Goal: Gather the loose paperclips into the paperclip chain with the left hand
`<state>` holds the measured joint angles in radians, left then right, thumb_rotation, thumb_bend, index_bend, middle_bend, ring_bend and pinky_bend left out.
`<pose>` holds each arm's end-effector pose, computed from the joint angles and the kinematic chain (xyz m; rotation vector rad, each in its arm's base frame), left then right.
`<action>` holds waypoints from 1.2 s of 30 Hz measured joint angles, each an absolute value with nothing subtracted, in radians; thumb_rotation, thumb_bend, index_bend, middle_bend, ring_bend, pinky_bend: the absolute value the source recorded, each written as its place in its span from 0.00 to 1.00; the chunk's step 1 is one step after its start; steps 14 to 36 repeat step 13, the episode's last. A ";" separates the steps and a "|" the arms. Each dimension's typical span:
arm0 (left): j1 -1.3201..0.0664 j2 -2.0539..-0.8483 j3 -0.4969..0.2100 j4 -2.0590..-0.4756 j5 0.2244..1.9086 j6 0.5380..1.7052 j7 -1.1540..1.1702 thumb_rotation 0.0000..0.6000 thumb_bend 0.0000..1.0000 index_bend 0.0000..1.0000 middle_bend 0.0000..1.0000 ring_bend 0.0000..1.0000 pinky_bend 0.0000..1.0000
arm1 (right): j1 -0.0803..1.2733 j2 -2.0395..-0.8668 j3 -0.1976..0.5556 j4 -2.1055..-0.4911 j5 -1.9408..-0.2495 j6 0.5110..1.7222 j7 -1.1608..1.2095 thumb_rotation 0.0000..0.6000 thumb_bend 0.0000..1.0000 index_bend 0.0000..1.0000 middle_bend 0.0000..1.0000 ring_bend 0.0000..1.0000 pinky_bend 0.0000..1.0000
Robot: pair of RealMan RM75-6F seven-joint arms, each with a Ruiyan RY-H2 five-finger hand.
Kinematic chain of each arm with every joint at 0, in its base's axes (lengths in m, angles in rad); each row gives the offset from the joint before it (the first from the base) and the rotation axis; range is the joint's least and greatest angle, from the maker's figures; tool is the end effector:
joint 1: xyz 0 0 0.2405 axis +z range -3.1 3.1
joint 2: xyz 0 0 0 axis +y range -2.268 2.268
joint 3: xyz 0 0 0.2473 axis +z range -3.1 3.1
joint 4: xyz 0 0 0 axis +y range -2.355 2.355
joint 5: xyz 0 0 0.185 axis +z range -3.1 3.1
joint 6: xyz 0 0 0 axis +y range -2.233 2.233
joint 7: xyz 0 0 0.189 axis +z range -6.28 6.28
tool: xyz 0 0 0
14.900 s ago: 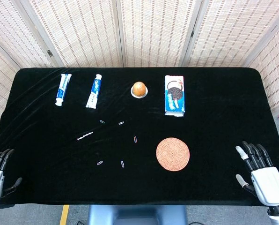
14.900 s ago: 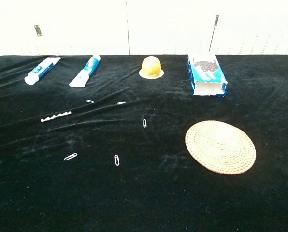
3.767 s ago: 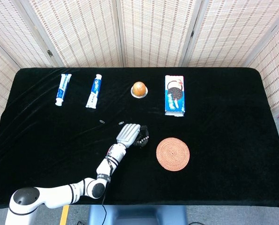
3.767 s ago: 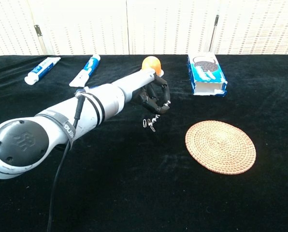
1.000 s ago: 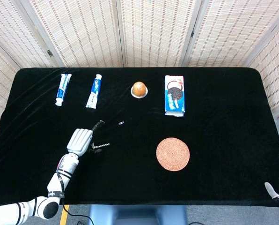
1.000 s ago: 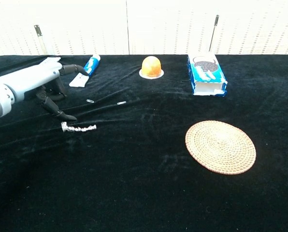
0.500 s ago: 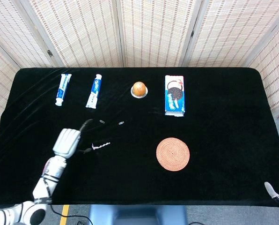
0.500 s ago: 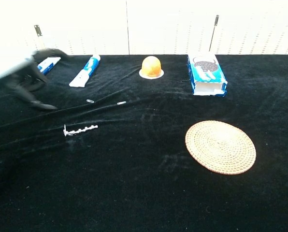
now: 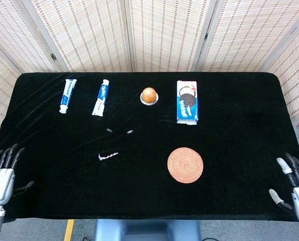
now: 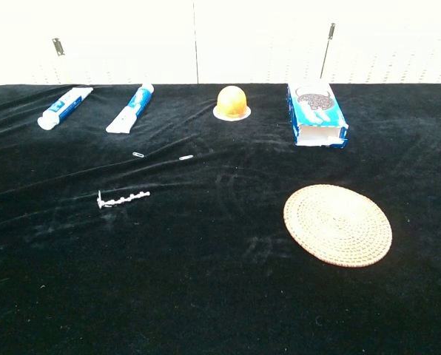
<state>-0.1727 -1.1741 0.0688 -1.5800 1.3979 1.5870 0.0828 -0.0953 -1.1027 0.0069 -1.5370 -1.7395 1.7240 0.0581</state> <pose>-0.2970 0.2276 0.1685 -1.3783 -0.8472 -0.8515 -0.2842 -0.1589 0.2012 1.4003 -0.7684 1.0003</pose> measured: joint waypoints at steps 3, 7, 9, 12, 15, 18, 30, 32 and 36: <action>-0.146 -1.150 0.080 -1.562 1.401 1.581 0.037 1.00 0.13 0.08 0.00 0.00 0.00 | -0.081 -1.107 -0.002 -1.554 -1.752 1.698 0.012 1.00 0.28 0.00 0.00 0.00 0.00; -0.117 -1.137 0.081 -1.554 1.425 1.600 0.004 1.00 0.14 0.08 0.00 0.00 0.00 | -0.072 -1.111 -0.016 -1.564 -1.781 1.689 -0.016 1.00 0.28 0.00 0.00 0.00 0.00; -0.102 -1.137 0.079 -1.553 1.440 1.609 0.004 1.00 0.13 0.08 0.00 0.00 0.00 | -0.072 -1.111 -0.021 -1.563 -1.793 1.697 -0.018 1.00 0.28 0.00 0.00 0.00 0.00; -0.087 -1.143 0.077 -1.552 1.454 1.619 0.016 1.00 0.14 0.08 0.00 0.00 0.00 | -0.073 -1.113 -0.027 -1.556 -1.816 1.714 -0.019 1.00 0.28 0.00 0.00 0.00 0.00; -0.083 -1.144 0.077 -1.552 1.456 1.619 0.019 1.00 0.14 0.08 0.00 0.00 0.00 | -0.072 -1.115 -0.029 -1.552 -1.826 1.719 -0.020 1.00 0.28 0.00 0.00 0.00 0.00; -0.083 -1.144 0.077 -1.552 1.456 1.619 0.019 1.00 0.14 0.08 0.00 0.00 0.00 | -0.072 -1.115 -0.029 -1.552 -1.826 1.719 -0.020 1.00 0.28 0.00 0.00 0.00 0.00; -0.083 -1.144 0.077 -1.552 1.456 1.619 0.019 1.00 0.14 0.08 0.00 0.00 0.00 | -0.072 -1.115 -0.029 -1.552 -1.826 1.719 -0.020 1.00 0.28 0.00 0.00 0.00 0.00; -0.083 -1.144 0.077 -1.552 1.456 1.619 0.019 1.00 0.14 0.08 0.00 0.00 0.00 | -0.072 -1.115 -0.029 -1.552 -1.826 1.719 -0.020 1.00 0.28 0.00 0.00 0.00 0.00; -0.083 -1.144 0.077 -1.552 1.456 1.619 0.019 1.00 0.14 0.08 0.00 0.00 0.00 | -0.072 -1.115 -0.029 -1.552 -1.826 1.719 -0.020 1.00 0.28 0.00 0.00 0.00 0.00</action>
